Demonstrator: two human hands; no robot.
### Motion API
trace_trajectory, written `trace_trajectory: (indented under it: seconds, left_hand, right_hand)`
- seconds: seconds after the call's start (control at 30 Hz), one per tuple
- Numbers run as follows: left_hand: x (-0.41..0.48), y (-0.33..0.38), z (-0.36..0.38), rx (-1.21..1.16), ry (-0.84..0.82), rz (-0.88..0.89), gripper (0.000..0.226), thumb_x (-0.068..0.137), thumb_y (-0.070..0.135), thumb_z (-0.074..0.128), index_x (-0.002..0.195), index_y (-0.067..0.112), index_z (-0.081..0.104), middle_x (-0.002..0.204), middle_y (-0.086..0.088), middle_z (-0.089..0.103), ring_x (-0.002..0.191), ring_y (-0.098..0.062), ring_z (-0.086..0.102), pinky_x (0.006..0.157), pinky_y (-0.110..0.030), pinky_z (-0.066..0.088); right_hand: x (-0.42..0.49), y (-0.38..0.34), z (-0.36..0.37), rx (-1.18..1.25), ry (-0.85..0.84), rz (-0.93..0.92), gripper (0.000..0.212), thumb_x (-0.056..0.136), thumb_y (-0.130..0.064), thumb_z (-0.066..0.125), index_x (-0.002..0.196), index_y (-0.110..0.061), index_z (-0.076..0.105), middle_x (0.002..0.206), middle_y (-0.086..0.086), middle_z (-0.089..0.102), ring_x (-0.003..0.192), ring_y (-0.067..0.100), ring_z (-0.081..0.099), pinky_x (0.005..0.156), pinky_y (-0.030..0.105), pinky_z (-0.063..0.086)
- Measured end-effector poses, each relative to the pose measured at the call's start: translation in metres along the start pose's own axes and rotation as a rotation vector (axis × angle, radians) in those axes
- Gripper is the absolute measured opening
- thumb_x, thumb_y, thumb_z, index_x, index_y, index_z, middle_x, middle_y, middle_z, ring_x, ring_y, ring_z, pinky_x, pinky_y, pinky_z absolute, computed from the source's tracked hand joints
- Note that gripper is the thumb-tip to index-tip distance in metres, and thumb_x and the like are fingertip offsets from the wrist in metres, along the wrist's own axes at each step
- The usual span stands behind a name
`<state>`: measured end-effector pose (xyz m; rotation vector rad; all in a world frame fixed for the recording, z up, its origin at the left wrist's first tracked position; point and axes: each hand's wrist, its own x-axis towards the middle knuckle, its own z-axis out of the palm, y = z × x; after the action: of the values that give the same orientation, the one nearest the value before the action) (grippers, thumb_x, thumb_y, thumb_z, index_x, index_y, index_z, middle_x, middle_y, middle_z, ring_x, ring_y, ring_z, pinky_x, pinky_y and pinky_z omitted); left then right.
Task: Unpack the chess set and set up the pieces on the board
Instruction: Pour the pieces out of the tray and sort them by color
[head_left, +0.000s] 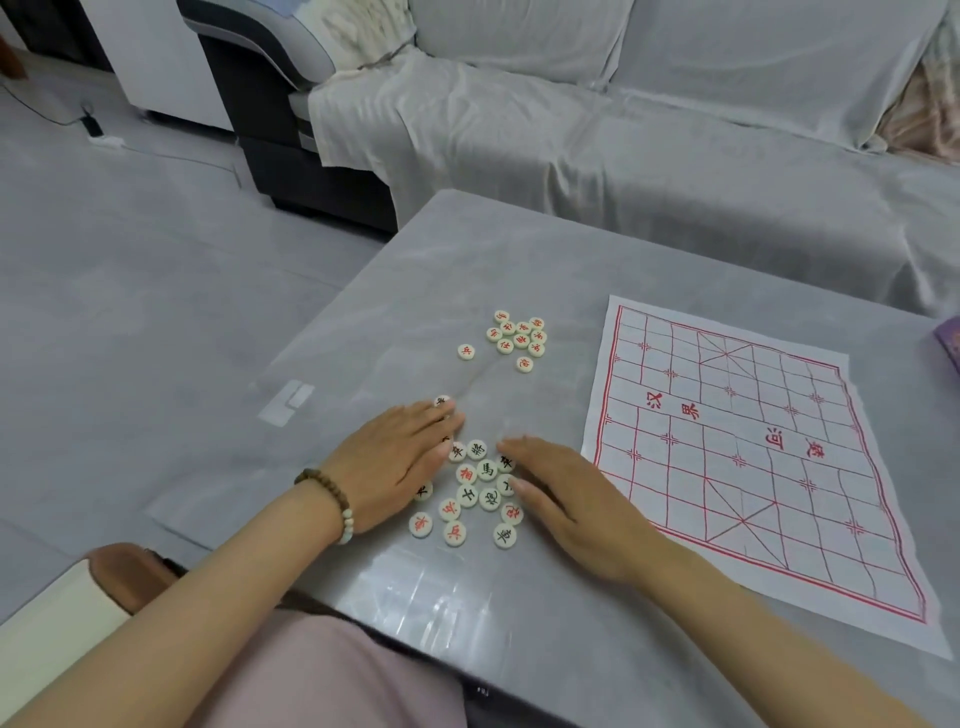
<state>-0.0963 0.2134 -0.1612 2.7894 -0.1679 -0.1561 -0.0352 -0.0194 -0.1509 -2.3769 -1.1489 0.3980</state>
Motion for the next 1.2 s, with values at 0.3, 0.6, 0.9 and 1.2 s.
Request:
trace_trajectory:
  seconds: [0.3,0.6,0.9,1.2]
  left_hand:
    - [-0.016,0.028,0.001,0.085,-0.036,0.044,0.064,0.079,0.053,-0.014,0.141,0.041,-0.004,0.153,0.019,-0.006,0.138,0.002,-0.015,0.109,-0.018,-0.015]
    - [-0.02,0.014,0.005,0.178,-0.006,-0.012,0.076,0.074,0.055,-0.021,0.146,0.036,-0.004,0.154,0.014,-0.009,0.141,-0.003,-0.013,0.11,-0.021,-0.013]
    - [-0.015,0.015,-0.004,-0.061,0.125,-0.216,0.067,0.086,0.058,-0.008,0.146,0.036,0.012,0.155,0.013,0.004,0.143,-0.006,-0.002,0.115,-0.027,-0.001]
    - [-0.009,0.024,0.002,-0.074,0.197,-0.277,0.083,0.074,0.064,-0.012,0.147,0.033,0.013,0.156,0.009,0.006,0.143,-0.01,-0.004,0.116,-0.034,-0.004]
  right_hand:
    - [-0.009,-0.009,0.01,-0.166,-0.134,-0.03,0.066,0.088,-0.058,0.003,0.149,-0.034,0.01,0.156,-0.019,0.004,0.142,-0.002,-0.005,0.114,0.022,-0.012]
    - [-0.023,-0.014,0.004,-0.213,-0.111,0.015,0.068,0.086,-0.059,0.002,0.149,-0.033,0.011,0.156,-0.017,0.004,0.141,-0.004,-0.006,0.114,0.024,-0.014]
    - [0.001,-0.029,0.011,-0.153,-0.159,-0.066,0.07,0.086,-0.058,-0.001,0.149,-0.031,0.017,0.156,-0.017,0.01,0.142,-0.001,-0.01,0.114,0.029,-0.019]
    - [0.065,0.007,-0.009,-0.388,-0.071,0.115,0.055,0.1,-0.045,0.011,0.15,-0.023,0.014,0.158,-0.009,0.008,0.144,0.011,-0.012,0.113,0.038,-0.018]
